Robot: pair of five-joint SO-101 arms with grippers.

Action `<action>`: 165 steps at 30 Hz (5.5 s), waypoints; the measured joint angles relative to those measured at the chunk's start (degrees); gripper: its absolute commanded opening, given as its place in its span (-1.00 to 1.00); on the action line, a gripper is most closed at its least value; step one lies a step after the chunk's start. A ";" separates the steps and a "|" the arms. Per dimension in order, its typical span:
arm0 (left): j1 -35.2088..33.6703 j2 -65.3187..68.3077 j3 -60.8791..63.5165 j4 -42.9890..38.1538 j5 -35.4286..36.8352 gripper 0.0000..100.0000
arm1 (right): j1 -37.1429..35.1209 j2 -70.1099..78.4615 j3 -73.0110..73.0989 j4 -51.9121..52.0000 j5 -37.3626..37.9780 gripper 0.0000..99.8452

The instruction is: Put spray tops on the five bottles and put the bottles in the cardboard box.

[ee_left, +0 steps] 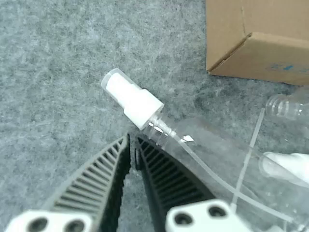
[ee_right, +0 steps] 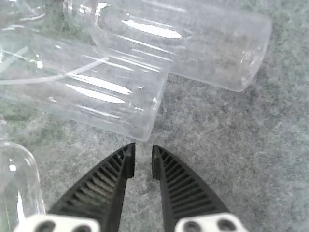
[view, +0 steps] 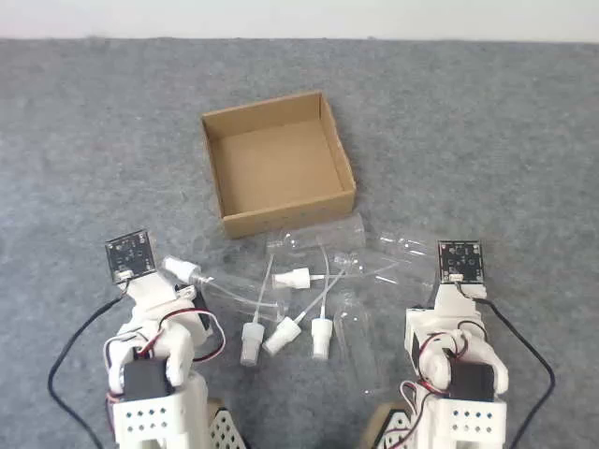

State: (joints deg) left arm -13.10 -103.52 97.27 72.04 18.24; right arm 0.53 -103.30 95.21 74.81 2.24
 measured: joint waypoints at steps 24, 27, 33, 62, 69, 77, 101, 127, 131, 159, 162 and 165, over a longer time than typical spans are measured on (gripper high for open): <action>0.00 0.00 0.00 0.00 0.00 -0.98 | 0.00 0.00 0.00 0.00 0.00 -0.95; 0.00 0.00 0.00 0.00 0.00 -0.98 | 0.00 0.00 0.00 0.00 0.00 -0.95; 0.00 0.00 0.00 0.00 0.00 -0.98 | 0.00 0.00 0.00 0.00 0.00 -0.95; 0.00 0.00 0.00 0.00 0.00 -0.98 | 0.00 0.00 0.00 0.00 0.00 -0.95; 0.00 0.00 0.00 0.00 0.00 -0.98 | 0.00 0.00 0.00 0.00 0.00 -0.95; 0.00 0.00 0.00 0.00 0.00 -0.98 | 0.00 0.00 0.00 0.00 0.00 -0.95; 0.00 0.00 0.00 0.00 0.00 -0.98 | -1.67 0.00 0.00 0.00 0.00 -0.95; 0.00 0.00 0.00 0.00 0.00 -0.98 | -7.03 0.00 -1.58 0.00 0.00 -0.95; 0.00 0.00 0.00 0.00 0.00 -0.98 | -7.03 -0.09 -4.40 0.00 0.00 -0.95; 0.00 0.00 0.00 0.00 0.00 -0.98 | -6.33 -0.79 -34.55 -6.86 19.43 -0.95; 0.00 0.00 0.00 0.00 0.00 -0.98 | -6.24 -0.88 -37.89 -5.10 21.54 -0.95; 0.00 0.00 0.00 0.00 0.00 -0.98 | -6.33 1.23 -43.08 -3.08 22.68 -0.95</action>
State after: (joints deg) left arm -13.10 -103.52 97.27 72.04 18.24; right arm -5.80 -102.07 52.13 71.74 24.92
